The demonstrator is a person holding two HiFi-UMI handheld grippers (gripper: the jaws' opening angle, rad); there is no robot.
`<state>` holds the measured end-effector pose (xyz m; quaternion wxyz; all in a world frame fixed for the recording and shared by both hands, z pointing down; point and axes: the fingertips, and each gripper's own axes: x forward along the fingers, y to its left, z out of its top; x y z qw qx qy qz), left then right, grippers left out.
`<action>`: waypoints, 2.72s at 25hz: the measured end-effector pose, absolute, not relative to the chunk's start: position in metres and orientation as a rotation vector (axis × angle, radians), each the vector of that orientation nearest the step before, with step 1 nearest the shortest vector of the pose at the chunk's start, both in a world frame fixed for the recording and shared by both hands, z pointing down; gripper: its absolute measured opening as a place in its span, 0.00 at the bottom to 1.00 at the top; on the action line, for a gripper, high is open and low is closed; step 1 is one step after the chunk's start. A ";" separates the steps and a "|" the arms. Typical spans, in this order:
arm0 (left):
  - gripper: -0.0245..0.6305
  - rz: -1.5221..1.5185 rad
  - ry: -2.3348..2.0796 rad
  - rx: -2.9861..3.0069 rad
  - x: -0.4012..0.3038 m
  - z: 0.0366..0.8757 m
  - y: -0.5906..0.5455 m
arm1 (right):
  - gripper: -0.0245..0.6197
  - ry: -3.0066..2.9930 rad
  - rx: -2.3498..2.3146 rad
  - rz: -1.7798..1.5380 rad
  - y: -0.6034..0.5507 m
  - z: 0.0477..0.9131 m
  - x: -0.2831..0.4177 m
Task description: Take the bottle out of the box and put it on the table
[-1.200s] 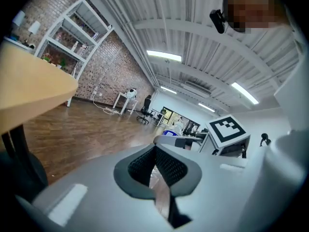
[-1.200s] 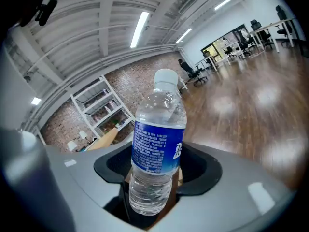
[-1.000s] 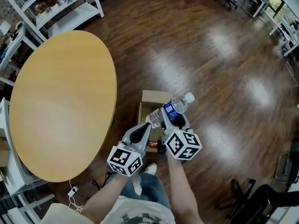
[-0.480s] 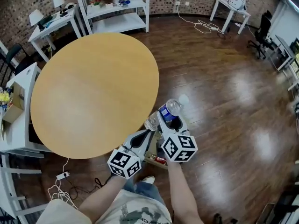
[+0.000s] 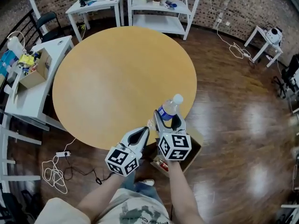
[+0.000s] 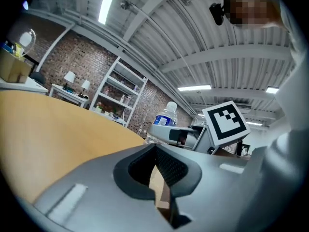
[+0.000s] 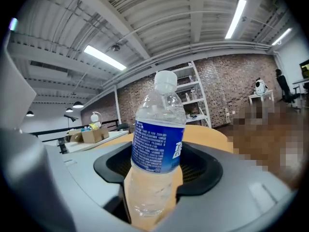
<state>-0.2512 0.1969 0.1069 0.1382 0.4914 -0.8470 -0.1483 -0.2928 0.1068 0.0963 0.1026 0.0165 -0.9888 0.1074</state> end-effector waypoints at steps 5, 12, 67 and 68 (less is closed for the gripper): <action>0.04 -0.456 -2.513 1.309 -0.282 0.107 0.239 | 0.48 -2.911 -0.058 0.182 0.147 0.100 -0.337; 0.03 -0.475 -2.545 1.218 -0.315 0.117 0.278 | 0.48 -2.892 -0.182 -0.140 0.204 0.118 -0.388; 0.03 -0.366 -2.282 1.887 -0.119 0.051 0.134 | 0.04 -3.020 0.547 -0.039 0.104 0.041 -0.091; 0.03 -0.366 -2.269 1.907 -0.114 0.050 0.131 | 0.04 -3.008 0.557 -0.044 0.102 0.042 -0.085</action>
